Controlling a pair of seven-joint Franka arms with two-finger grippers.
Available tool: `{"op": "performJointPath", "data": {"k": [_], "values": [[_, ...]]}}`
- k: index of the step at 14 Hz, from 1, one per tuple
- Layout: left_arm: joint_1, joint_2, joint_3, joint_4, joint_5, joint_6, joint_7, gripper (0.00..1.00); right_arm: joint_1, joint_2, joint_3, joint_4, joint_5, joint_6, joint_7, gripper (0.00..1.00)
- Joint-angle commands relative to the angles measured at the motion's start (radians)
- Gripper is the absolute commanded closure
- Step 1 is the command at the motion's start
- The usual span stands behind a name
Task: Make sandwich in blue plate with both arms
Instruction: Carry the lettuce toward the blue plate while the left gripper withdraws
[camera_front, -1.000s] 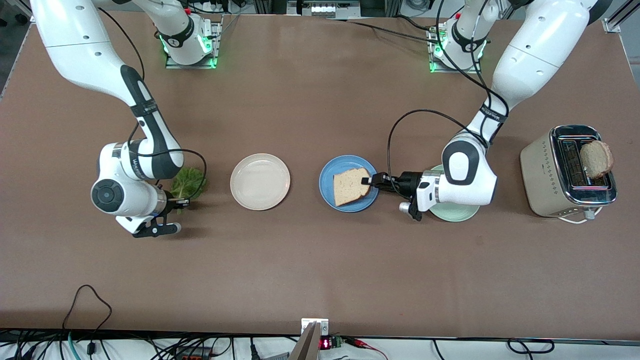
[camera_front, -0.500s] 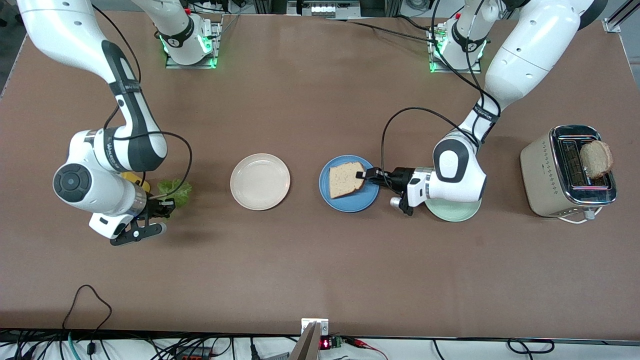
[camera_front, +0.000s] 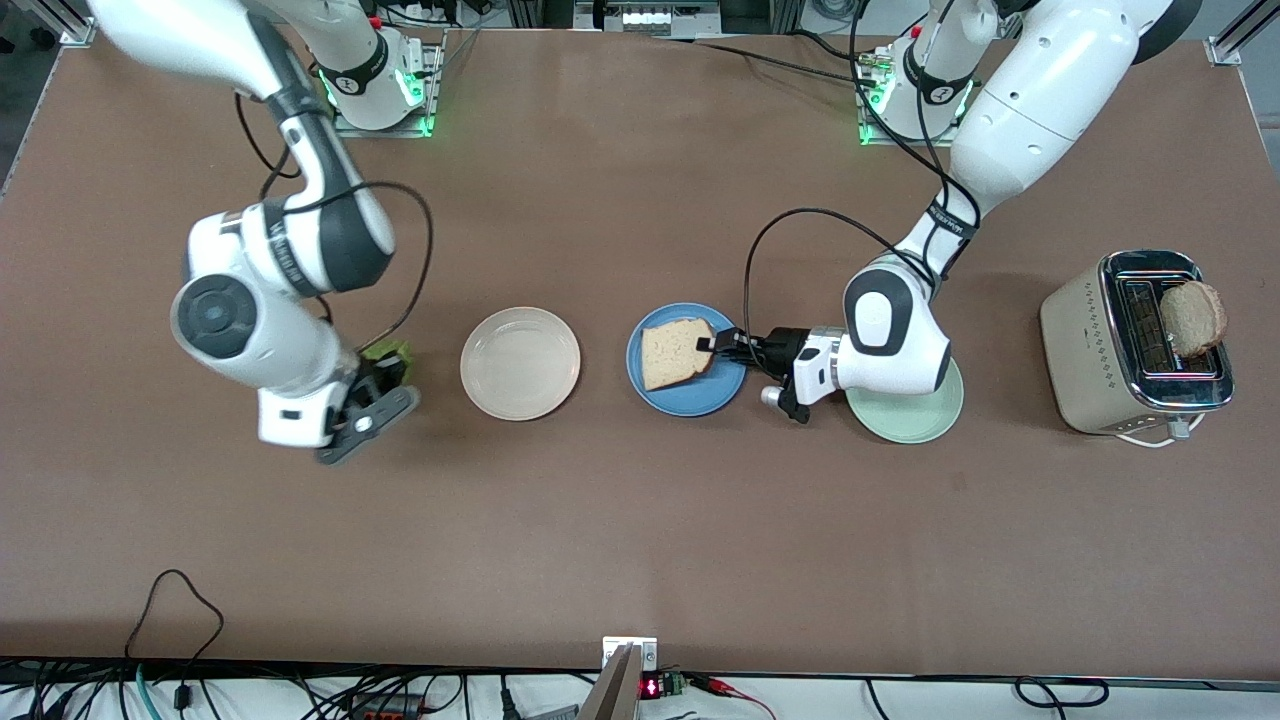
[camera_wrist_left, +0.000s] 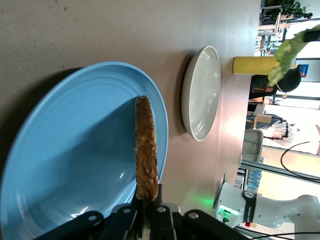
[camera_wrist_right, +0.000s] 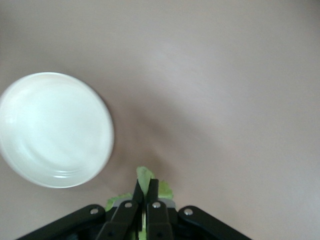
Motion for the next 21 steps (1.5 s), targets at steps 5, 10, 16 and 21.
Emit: {"op": "performJointPath", "data": {"k": [5, 10, 16, 21], "values": [[0.025, -0.096, 0.026, -0.027, 0.083, -0.013, 0.013, 0.00, 0.035, 0.005, 0.200, 0.016, 0.005, -0.012, -0.042, 1.00], [0.057, -0.188, 0.043, -0.010, 0.456, -0.129, -0.146, 0.00, 0.117, 0.127, 0.289, 0.154, 0.005, 0.057, -0.023, 1.00], [0.103, -0.324, 0.070, -0.004, 1.013, -0.290, -0.375, 0.00, 0.231, 0.268, 0.289, 0.188, 0.039, 0.387, 0.042, 1.00], [0.148, -0.393, 0.074, 0.086, 1.214, -0.377, -0.394, 0.00, 0.338, 0.350, 0.225, 0.208, 0.014, 0.510, 0.107, 1.00]]}}
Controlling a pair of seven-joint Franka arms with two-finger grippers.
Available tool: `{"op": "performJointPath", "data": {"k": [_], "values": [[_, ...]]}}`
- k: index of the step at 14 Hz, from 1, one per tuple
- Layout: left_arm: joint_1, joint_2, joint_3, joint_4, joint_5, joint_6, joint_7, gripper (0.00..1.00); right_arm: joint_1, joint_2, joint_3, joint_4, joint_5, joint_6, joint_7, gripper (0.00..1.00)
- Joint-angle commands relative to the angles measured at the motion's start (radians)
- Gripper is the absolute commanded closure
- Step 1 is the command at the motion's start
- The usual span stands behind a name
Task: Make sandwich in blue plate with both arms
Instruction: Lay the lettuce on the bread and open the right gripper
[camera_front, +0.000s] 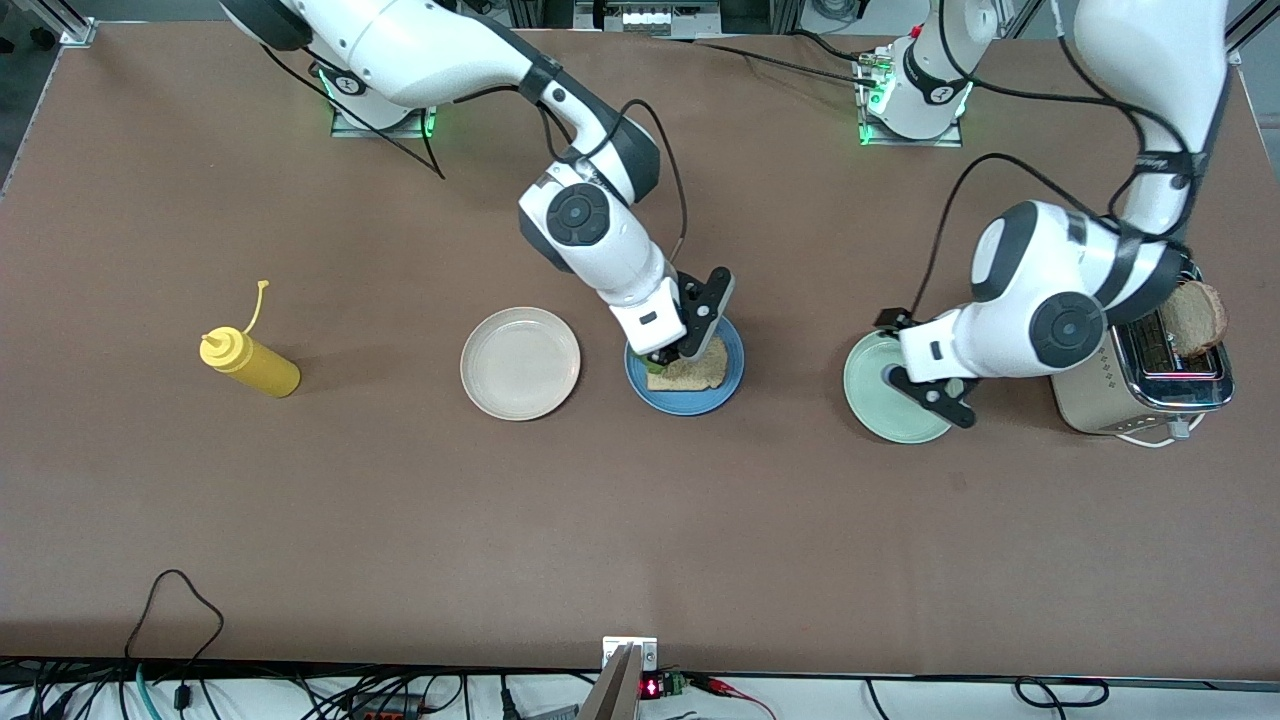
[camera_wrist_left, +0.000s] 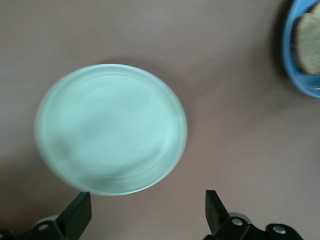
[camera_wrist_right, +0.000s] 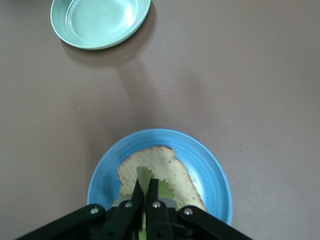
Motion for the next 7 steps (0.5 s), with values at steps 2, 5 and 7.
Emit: {"op": "performJointPath", "data": {"k": [2, 5, 7], "values": [[0.016, -0.037, 0.000, 0.197, 0.052, -0.178, -0.012, 0.00, 0.122, 0.056, -0.115, 0.043, -0.010, 0.063, 0.053, 0.73], [0.023, -0.048, -0.003, 0.335, 0.089, -0.252, -0.010, 0.00, 0.139, 0.051, -0.151, 0.043, -0.025, 0.070, 0.053, 0.00], [0.023, -0.071, -0.004, 0.390, 0.077, -0.269, -0.020, 0.00, 0.139, 0.039, -0.155, 0.042, -0.024, 0.065, 0.058, 0.00]]}}
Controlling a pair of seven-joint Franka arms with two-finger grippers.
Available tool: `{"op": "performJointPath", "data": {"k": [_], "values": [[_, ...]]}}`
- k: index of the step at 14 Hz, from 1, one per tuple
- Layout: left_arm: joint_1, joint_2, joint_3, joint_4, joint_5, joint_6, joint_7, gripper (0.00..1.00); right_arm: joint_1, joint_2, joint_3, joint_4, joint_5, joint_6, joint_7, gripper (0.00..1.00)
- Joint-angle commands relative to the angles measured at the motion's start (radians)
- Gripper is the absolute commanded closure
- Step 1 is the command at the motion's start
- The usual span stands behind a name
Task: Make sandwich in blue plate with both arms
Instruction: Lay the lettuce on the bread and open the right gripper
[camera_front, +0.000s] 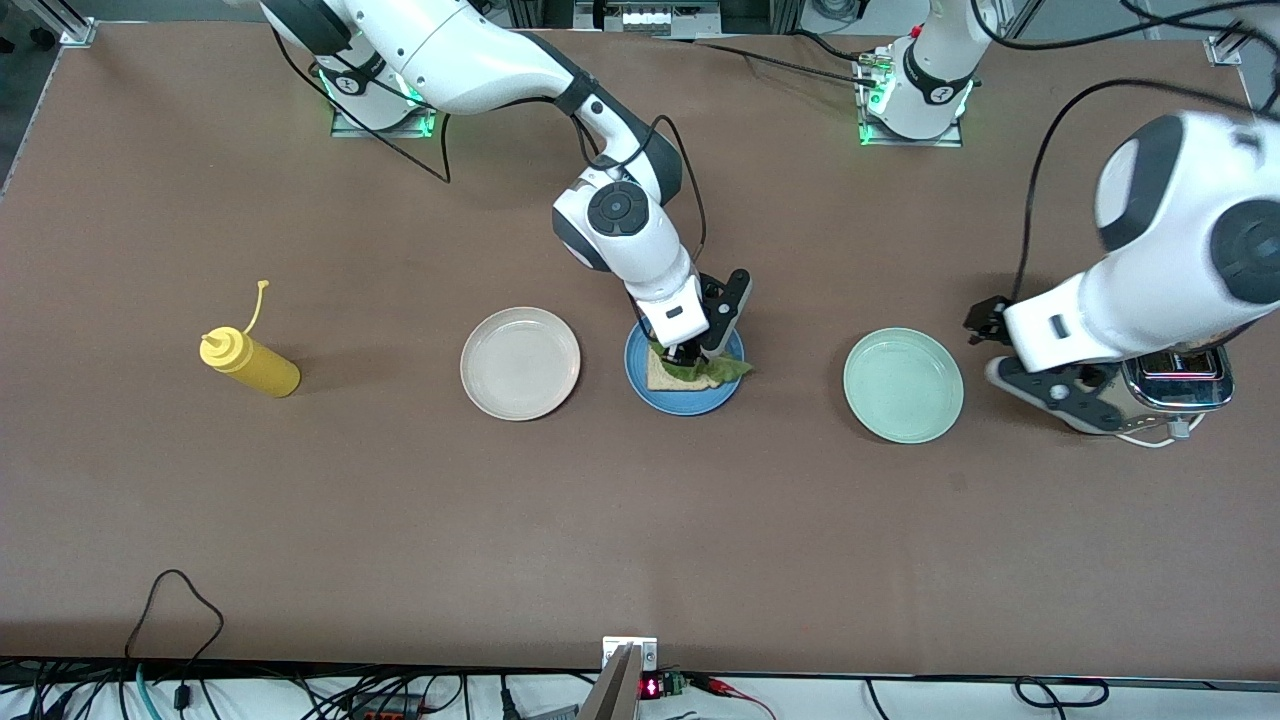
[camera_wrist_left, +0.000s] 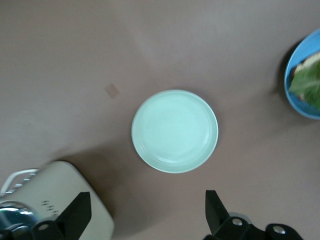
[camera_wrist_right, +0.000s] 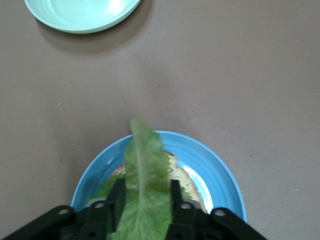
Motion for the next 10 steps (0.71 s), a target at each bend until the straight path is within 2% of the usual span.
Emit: {"op": "performJointPath", "data": {"k": [1, 3, 5, 7, 10], "values": [[-0.001, -0.011, -0.006, 0.083, 0.015, -0.079, -0.016, 0.00, -0.010, -0.035, -0.022, 0.015, -0.021, -0.024, 0.016, 0.00], [-0.001, -0.009, -0.004, 0.156, 0.024, -0.153, -0.017, 0.00, -0.024, -0.101, -0.059, 0.017, -0.020, -0.152, 0.018, 0.00], [-0.003, -0.011, -0.006, 0.170, 0.016, -0.210, -0.029, 0.00, -0.059, -0.167, -0.105, 0.014, -0.020, -0.242, 0.010, 0.00], [-0.001, -0.012, -0.007, 0.172, 0.013, -0.211, -0.080, 0.00, -0.136, -0.233, -0.107, -0.008, -0.021, -0.289, 0.004, 0.00], [-0.001, -0.014, -0.017, 0.172, 0.015, -0.211, -0.230, 0.00, -0.257, -0.380, -0.099, -0.121, -0.008, -0.338, -0.080, 0.00]]}}
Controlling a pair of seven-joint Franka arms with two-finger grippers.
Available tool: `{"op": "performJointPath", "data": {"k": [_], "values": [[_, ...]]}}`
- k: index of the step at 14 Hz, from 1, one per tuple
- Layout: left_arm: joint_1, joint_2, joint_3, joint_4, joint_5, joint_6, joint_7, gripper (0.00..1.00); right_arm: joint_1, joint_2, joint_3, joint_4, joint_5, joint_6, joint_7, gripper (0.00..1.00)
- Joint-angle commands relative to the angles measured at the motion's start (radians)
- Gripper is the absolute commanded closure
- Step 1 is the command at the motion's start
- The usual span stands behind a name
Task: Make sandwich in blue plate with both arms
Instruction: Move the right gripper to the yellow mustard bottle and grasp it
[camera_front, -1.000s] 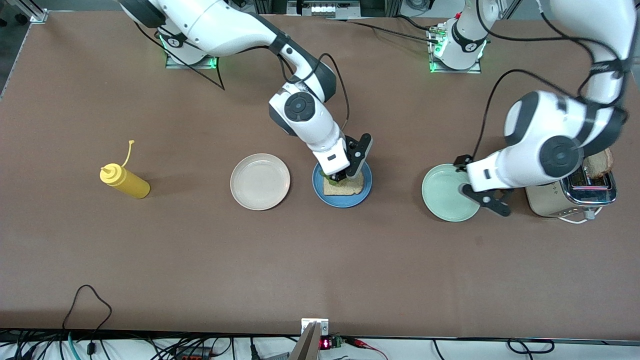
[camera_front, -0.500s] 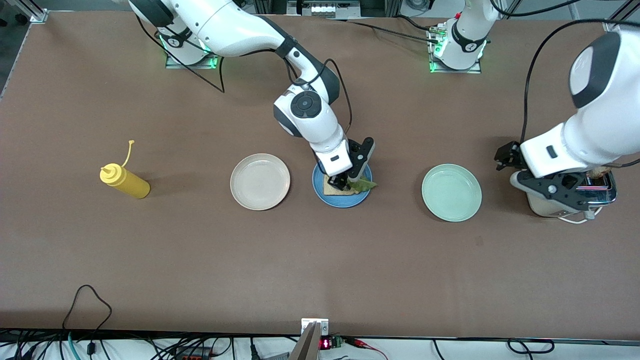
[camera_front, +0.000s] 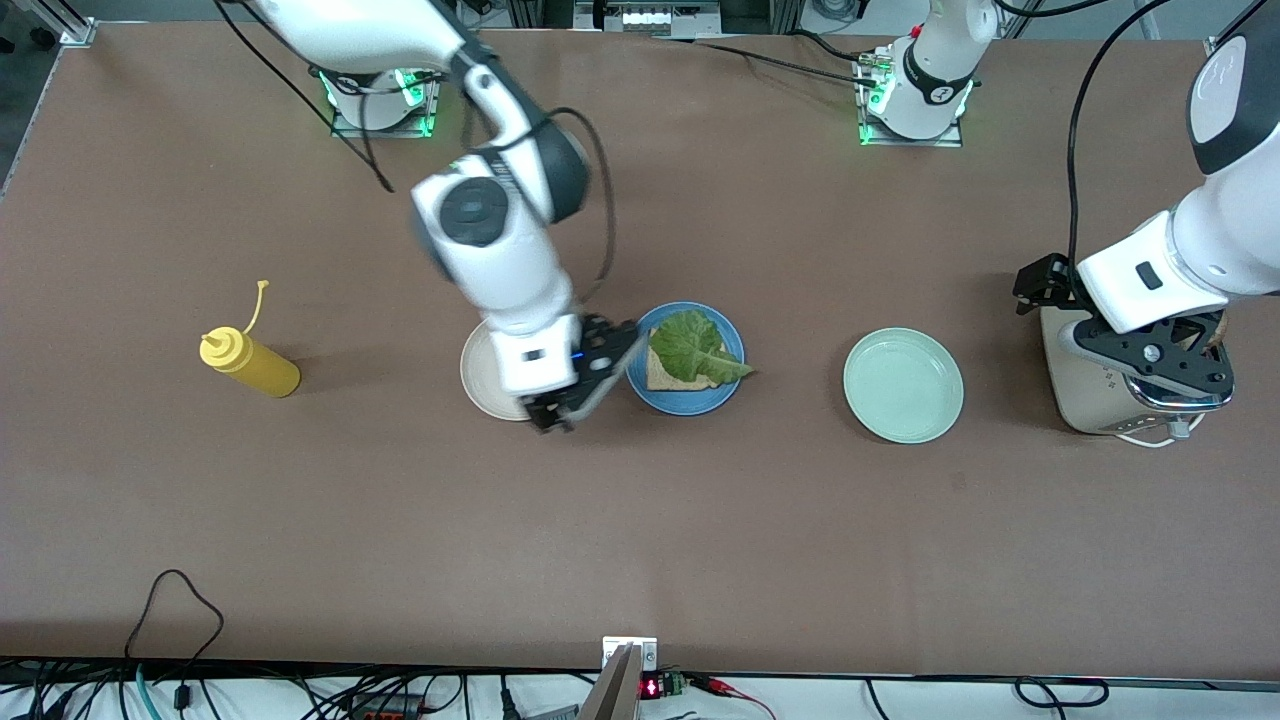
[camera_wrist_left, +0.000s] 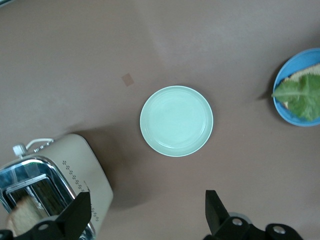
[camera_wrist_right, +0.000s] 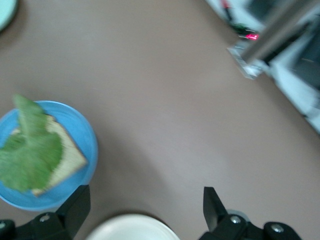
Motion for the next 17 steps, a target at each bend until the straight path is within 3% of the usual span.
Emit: {"op": "performJointPath", "data": {"k": [1, 6, 8, 13, 17], "values": [[-0.002, 0.002, -0.014, 0.021, 0.015, -0.022, -0.120, 0.00, -0.096, -0.173, 0.023, -0.165, 0.008, -0.059, -0.119, 0.00], [0.000, -0.015, -0.014, 0.021, 0.015, -0.022, -0.134, 0.00, -0.221, -0.448, 0.020, -0.382, 0.104, -0.167, -0.304, 0.00], [0.000, -0.015, -0.013, 0.021, 0.013, -0.022, -0.134, 0.00, -0.302, -0.511, 0.015, -0.421, 0.204, -0.228, -0.448, 0.00], [0.000, -0.015, -0.013, 0.021, 0.013, -0.024, -0.134, 0.00, -0.569, -0.528, 0.007, -0.421, 0.454, -0.403, -0.884, 0.00], [0.000, -0.015, -0.013, 0.021, 0.013, -0.025, -0.134, 0.00, -0.805, -0.488, 0.006, -0.421, 0.613, -0.558, -1.197, 0.00]]}}
